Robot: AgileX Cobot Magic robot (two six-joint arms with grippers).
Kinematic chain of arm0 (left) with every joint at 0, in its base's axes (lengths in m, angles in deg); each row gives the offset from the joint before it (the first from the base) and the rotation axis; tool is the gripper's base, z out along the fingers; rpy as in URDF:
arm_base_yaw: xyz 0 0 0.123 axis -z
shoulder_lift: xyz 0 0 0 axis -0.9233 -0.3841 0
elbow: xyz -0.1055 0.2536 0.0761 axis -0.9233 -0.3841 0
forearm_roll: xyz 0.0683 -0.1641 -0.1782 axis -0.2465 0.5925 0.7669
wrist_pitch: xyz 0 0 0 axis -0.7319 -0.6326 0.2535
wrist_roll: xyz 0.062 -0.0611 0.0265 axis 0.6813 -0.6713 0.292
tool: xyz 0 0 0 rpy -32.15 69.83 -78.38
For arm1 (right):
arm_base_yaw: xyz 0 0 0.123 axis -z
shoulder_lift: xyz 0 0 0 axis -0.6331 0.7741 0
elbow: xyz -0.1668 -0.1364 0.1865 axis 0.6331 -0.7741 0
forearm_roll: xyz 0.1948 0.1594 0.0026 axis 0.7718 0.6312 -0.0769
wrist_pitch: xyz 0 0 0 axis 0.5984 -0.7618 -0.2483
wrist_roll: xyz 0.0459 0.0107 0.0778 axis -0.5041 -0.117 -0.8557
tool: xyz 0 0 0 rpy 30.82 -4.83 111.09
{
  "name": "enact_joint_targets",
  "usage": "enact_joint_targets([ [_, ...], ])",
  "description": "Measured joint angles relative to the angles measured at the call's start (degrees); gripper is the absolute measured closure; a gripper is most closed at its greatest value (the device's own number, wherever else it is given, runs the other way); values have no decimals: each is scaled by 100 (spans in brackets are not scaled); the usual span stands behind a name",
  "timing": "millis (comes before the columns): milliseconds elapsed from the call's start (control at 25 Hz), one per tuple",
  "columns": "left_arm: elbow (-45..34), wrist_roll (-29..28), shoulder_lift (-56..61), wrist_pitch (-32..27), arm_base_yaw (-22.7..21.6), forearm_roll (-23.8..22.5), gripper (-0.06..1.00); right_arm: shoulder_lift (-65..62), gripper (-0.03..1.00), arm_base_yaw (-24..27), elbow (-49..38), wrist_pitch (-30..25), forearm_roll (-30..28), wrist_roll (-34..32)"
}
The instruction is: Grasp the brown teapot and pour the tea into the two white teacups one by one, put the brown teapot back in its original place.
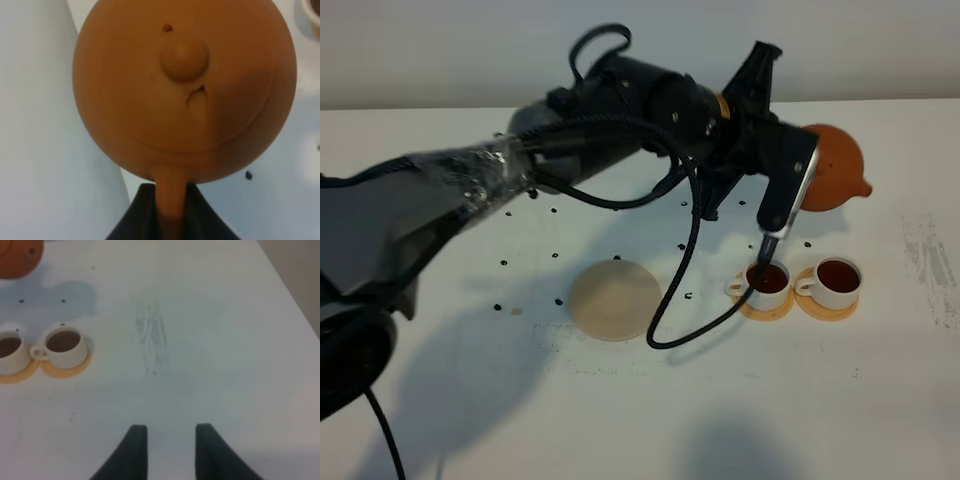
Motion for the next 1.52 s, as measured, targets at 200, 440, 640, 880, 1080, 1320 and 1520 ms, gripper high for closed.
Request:
enact_joint_targets([
  [200,-196,-412,366,-202,108,447,86,0,74,0,0,0,0,0],
  [440,-1135,-635,1041,-369,347,834,86,0,74,0,0,0,0,0],
  [640,-1978,-851,1443,-437,415,1158,86,0,74,0,0,0,0,0],
  [880,-2596,-1325,1524,-558,514,1300,86,0,74,0,0,0,0,0],
  [1080,-2957,-1486,1524,-444,618,1378,86,0,74,0,0,0,0,0],
  [1320,-2982,-2153,1512,-234,834,1421,86,0,74,0,0,0,0,0],
  [1520,-2982,-2529,1209,-93,848,1421,86,0,74,0,0,0,0,0],
])
